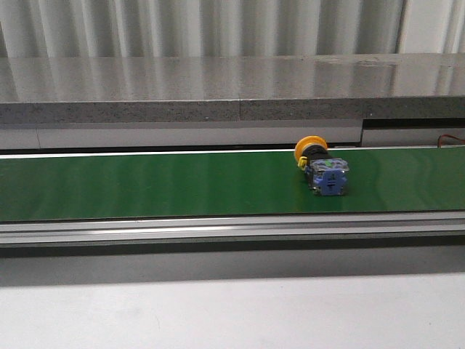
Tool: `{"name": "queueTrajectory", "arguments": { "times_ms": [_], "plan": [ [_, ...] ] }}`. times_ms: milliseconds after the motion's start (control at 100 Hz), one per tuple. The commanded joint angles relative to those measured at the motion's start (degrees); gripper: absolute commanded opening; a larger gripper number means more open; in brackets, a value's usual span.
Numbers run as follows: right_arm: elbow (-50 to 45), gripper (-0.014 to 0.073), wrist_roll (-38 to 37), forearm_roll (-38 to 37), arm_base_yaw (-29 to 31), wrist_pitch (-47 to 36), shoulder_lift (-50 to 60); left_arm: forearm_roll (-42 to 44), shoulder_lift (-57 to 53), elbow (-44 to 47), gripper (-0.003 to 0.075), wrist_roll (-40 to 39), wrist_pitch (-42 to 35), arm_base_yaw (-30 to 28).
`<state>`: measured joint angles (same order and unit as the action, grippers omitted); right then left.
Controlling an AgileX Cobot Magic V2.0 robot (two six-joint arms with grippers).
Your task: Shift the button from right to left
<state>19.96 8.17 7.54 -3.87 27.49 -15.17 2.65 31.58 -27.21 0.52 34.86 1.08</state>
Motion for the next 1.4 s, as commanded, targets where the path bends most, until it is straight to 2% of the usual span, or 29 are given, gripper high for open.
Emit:
{"name": "queueTrajectory", "arguments": {
  "times_ms": [0, 80, 280, 420, 540, 620, 780, 1060, 1390],
  "plan": [
    [1.32, -0.0067, 0.52, -0.23, -0.01, -4.63, -0.47, -0.69, 0.91, -2.19, 0.0595, 0.02, -3.66, 0.04],
    [1.32, -0.0067, 0.52, -0.23, -0.01, -4.63, -0.47, -1.76, 0.91, -2.19, 0.0585, 0.02, -4.74, 0.04],
    [1.32, -0.0067, 0.52, -0.23, -0.01, -4.63, -0.47, -11.38, 3.0, -3.49, 0.0574, 0.02, -5.6, 0.04],
    [1.32, -0.0067, 0.52, -0.23, -0.01, -4.63, -0.47, -20.43, 6.88, -6.53, 0.0574, 4.1, -2.46, 0.6],
    [1.32, -0.0067, 0.52, -0.23, -0.01, -4.63, -0.47, -27.47, 12.48, -10.78, 0.0574, 5.65, 3.13, 2.61],
    [1.32, -0.0067, 0.52, -0.23, -0.01, -4.63, -0.47, -27.71, 16.3, -13.77, 0.0574, 5.65, 5.93, 4.74],
    [1.32, -0.0067, 0.52, -0.23, -0.01, -4.63, -0.47, -27.71, 23.45, -18.22, 0.0574, 4.83, 6.15, 9.9],
    [1.32, -0.0067, 0.52, -0.23, 0.05, -4.62, -0.47, -26.58, 35.96, -25.57, 0.0574, -3.87, 5.91, 19.52],
    [1.32, -0.0067, 0.52, -0.23, 0.05, -4.62, -0.47, -26.37, 50.04, -34.41, 0.0573, -8.42, 6.13, 27.71]
  ]
}}
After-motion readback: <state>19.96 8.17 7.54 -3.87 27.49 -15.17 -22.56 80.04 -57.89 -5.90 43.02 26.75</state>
